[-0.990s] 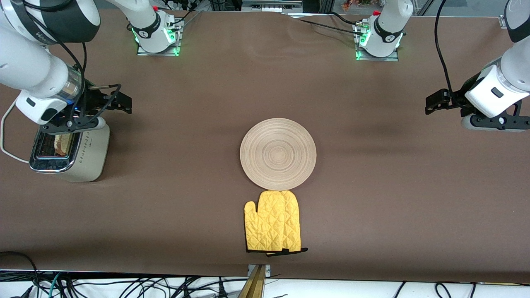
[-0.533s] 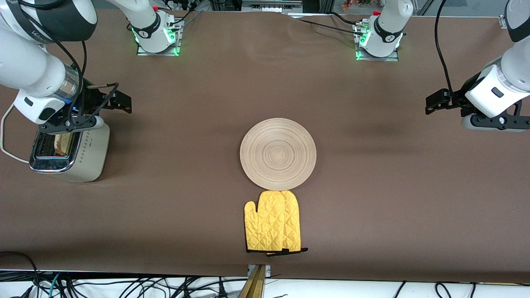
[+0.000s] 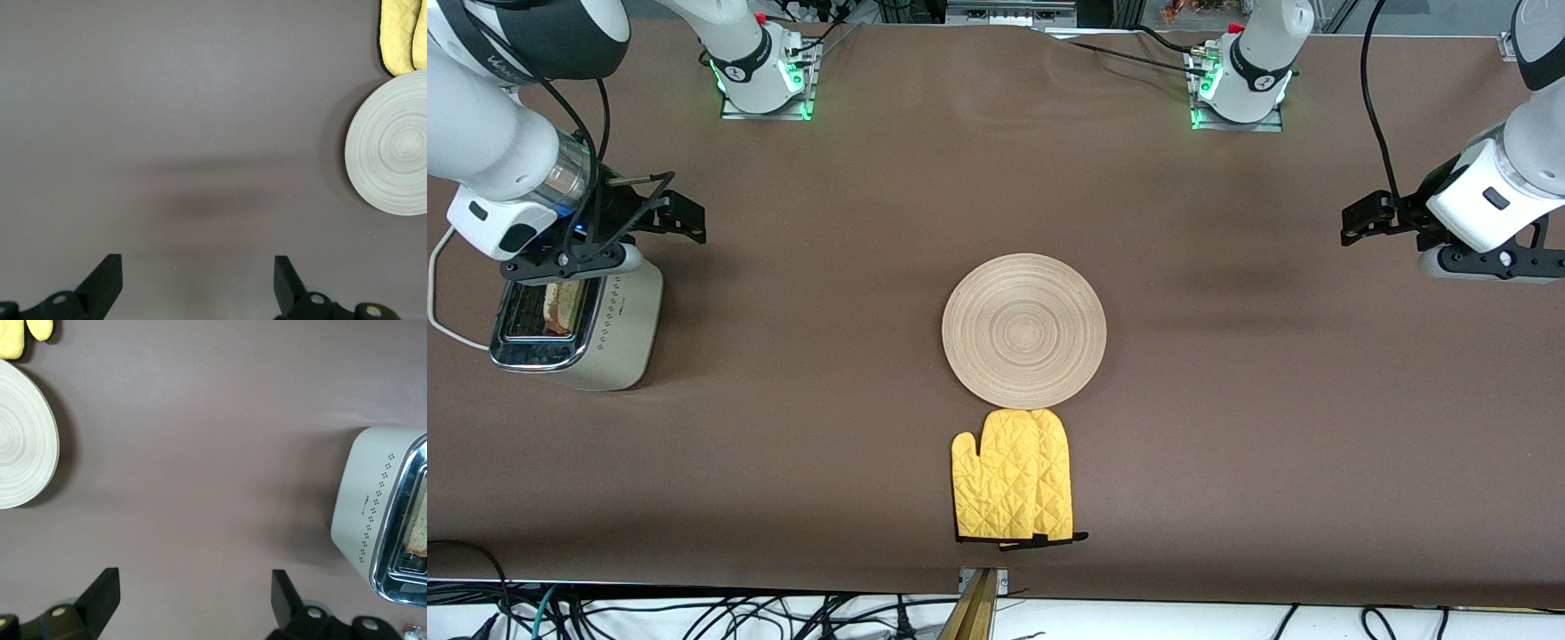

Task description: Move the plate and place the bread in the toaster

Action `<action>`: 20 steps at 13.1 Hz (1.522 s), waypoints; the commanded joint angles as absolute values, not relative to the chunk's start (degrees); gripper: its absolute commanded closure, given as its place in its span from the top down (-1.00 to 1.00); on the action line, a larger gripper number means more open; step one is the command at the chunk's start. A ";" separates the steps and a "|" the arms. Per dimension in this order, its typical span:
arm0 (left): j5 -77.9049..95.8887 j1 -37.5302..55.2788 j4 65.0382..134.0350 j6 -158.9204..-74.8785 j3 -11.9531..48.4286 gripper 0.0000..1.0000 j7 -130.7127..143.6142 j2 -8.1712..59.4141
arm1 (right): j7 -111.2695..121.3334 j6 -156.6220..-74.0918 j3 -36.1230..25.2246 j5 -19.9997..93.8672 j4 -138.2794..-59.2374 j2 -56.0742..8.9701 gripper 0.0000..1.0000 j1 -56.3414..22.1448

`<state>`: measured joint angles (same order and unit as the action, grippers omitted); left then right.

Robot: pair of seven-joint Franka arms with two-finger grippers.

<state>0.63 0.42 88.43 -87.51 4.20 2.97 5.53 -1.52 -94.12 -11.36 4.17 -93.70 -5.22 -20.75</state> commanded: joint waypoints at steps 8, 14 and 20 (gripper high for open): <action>-0.17 0.62 86.75 -86.13 4.48 1.00 3.69 5.89 | -0.09 -97.12 -11.16 4.57 -97.56 -2.11 1.00 -20.39; -0.35 0.79 86.75 -86.13 4.57 1.00 4.39 5.98 | -0.09 -97.47 -11.16 4.48 -97.65 -2.11 1.00 -20.39; -0.18 0.70 86.75 -86.13 4.57 1.00 4.39 5.89 | -0.09 -97.21 -11.16 3.87 -97.56 -2.11 1.00 -20.39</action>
